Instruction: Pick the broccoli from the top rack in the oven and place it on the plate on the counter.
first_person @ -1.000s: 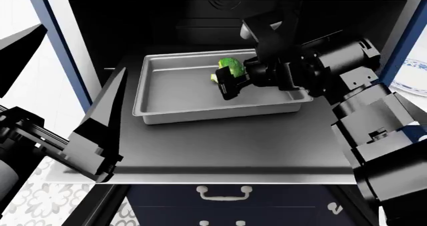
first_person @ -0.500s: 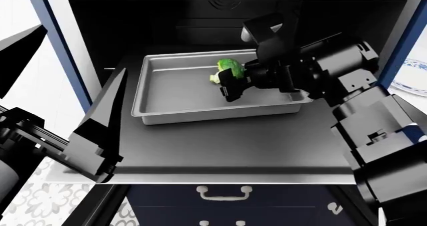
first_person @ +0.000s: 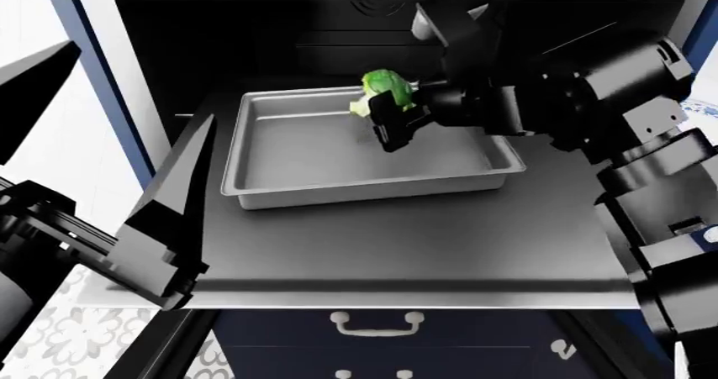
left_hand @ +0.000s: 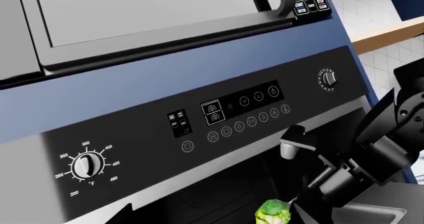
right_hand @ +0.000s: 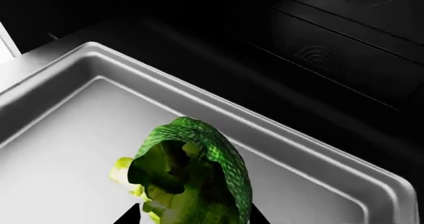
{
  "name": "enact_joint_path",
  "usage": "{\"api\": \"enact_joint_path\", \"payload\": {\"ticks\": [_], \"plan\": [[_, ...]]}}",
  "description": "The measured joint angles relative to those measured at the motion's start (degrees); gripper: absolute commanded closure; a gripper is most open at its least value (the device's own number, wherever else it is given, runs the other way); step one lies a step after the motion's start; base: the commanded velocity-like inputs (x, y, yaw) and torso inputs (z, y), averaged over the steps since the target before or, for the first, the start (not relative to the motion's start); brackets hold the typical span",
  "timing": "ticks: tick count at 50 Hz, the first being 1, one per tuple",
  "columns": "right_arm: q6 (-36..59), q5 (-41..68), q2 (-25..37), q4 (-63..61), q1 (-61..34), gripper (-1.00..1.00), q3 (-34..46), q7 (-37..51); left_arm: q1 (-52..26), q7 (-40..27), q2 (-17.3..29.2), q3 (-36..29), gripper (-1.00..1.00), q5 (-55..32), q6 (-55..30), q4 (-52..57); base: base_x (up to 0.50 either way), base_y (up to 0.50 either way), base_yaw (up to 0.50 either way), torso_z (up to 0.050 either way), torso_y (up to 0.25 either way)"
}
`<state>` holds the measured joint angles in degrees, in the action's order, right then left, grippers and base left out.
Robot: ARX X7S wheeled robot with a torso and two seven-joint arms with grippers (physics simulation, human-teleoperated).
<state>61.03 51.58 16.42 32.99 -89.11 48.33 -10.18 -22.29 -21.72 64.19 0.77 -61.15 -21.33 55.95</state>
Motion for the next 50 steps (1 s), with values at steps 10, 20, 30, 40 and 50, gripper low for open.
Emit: {"api": "enact_joint_path", "payload": {"ticks": [10,20,30,40,50], "plan": [[2.7,3.5,4.6,-10.2,1.0,1.0,-2.7,3.3,-0.6,-0.3,0.2,-0.3,-1.0,-0.4,-0.1,0.2,0.0,0.0,0.0,0.0,0.0],[3.9,6.2,8.4,-18.5,2.3,1.0,-5.1,5.9,-1.7,-0.5,0.3,-0.8,-1.0,-0.8,-0.4,0.4,0.0,0.0,0.0,0.0,0.0],[5.1,9.1,11.1,-24.5,3.2,1.0,-7.3,8.1,-2.7,-0.8,0.6,-1.1,-1.0,-1.2,-0.5,0.4,-0.07,-0.23,0.0,0.0,0.0],[5.6,10.5,12.7,-27.2,4.1,1.0,-8.5,9.5,-3.0,-1.1,0.7,-1.4,-1.0,-1.4,-0.5,0.7,-0.16,-0.49,0.0,0.0,0.0],[5.5,11.0,13.5,-28.2,4.6,1.0,-8.9,10.0,-2.9,-1.3,0.9,-1.5,-1.0,-1.5,-0.3,0.9,-0.16,-0.49,0.0,0.0,0.0]]}}
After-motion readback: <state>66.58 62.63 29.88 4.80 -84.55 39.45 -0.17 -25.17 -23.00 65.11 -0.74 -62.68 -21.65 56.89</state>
